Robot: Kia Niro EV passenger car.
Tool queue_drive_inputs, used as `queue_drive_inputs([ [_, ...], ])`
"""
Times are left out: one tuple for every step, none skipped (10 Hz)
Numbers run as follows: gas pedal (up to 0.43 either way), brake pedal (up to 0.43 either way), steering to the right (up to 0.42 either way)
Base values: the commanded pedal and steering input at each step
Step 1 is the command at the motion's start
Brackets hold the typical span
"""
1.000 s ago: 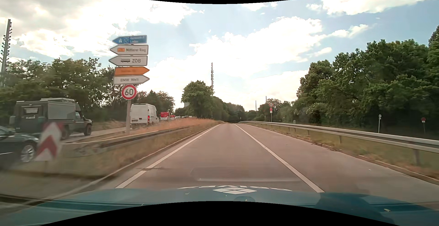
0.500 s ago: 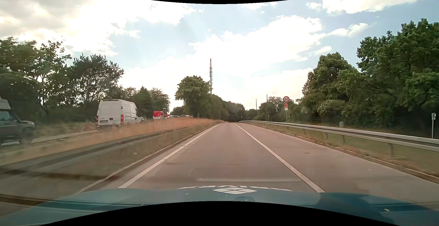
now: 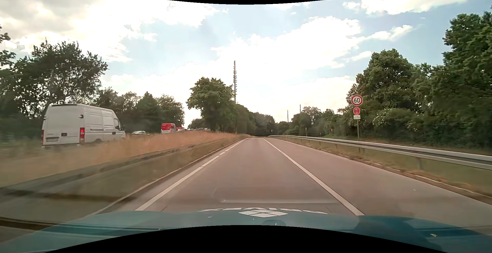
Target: Follow the waypoints while adhering to traffic rules and regulations
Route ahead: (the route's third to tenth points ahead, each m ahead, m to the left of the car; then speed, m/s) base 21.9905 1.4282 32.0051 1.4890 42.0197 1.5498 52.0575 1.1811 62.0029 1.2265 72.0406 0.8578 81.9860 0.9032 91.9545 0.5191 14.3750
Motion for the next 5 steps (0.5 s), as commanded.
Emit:
queue_drive_inputs([
  [0.248, 0.000, -0.001],
  [0.248, 0.000, -0.001],
  [0.240, 0.000, -0.001],
  [0.240, 0.000, -0.001],
  [0.240, 0.000, -0.001],
])
